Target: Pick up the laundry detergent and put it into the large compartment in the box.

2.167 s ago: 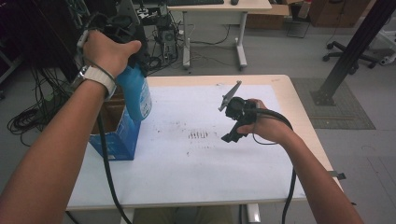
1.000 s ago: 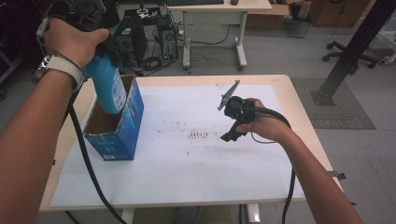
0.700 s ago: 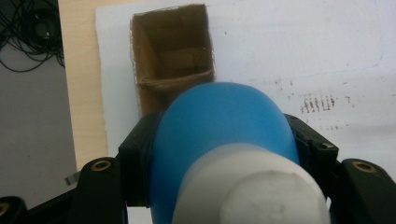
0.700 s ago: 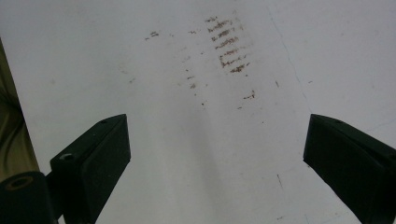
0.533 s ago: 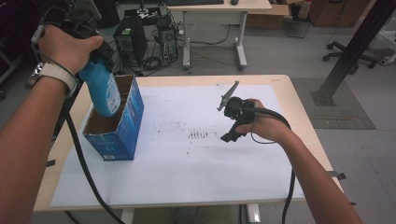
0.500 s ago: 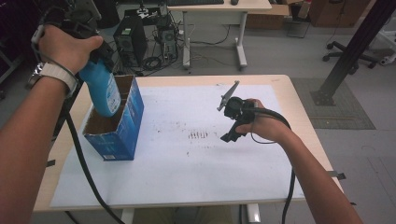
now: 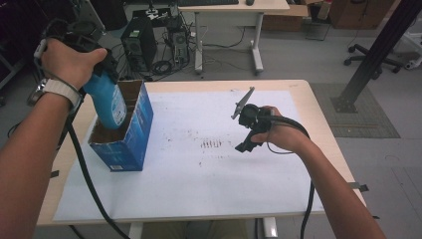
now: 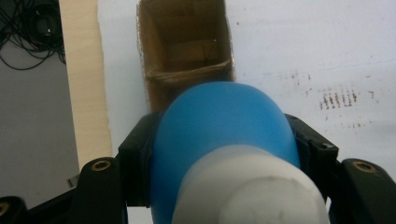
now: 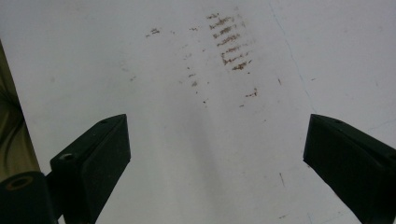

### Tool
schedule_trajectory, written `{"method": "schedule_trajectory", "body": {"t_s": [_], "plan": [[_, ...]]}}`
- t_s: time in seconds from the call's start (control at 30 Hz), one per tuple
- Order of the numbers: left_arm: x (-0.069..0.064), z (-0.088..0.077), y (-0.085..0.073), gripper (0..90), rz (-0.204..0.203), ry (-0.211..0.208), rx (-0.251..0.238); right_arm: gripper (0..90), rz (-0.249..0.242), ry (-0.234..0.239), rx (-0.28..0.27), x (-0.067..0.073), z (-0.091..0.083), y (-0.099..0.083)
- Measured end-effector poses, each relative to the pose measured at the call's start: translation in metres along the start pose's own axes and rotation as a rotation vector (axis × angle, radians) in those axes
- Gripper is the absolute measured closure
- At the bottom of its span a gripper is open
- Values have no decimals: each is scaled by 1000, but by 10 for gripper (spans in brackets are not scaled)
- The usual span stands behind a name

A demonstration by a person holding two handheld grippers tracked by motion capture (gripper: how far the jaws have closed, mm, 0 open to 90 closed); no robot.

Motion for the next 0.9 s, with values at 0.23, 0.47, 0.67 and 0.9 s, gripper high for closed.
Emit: {"method": "schedule_trajectory", "body": {"t_s": [0.23,0.47,0.67,0.9], "plan": [[0,11,-1,373,11,10,2,74,5,0,1,0,0,0],[2,25,-3,374,24,11,8,75,-2,-2,1,0,1,0],[2,34,-4,374,28,4,15,74,-2,-1,3,0,2,1],[5,48,-5,374,32,6,18,74,-1,5,4,0,5,1]]}}
Point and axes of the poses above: each handheld gripper's, and its own axes: z roughly forward along the jaws, y roughly out of its top, x roughly to its left, the point moved 9 cm from there along z, roughly forward along the jaws, and after that the axes turned 9 degrees about x, right-handed, at the moved point
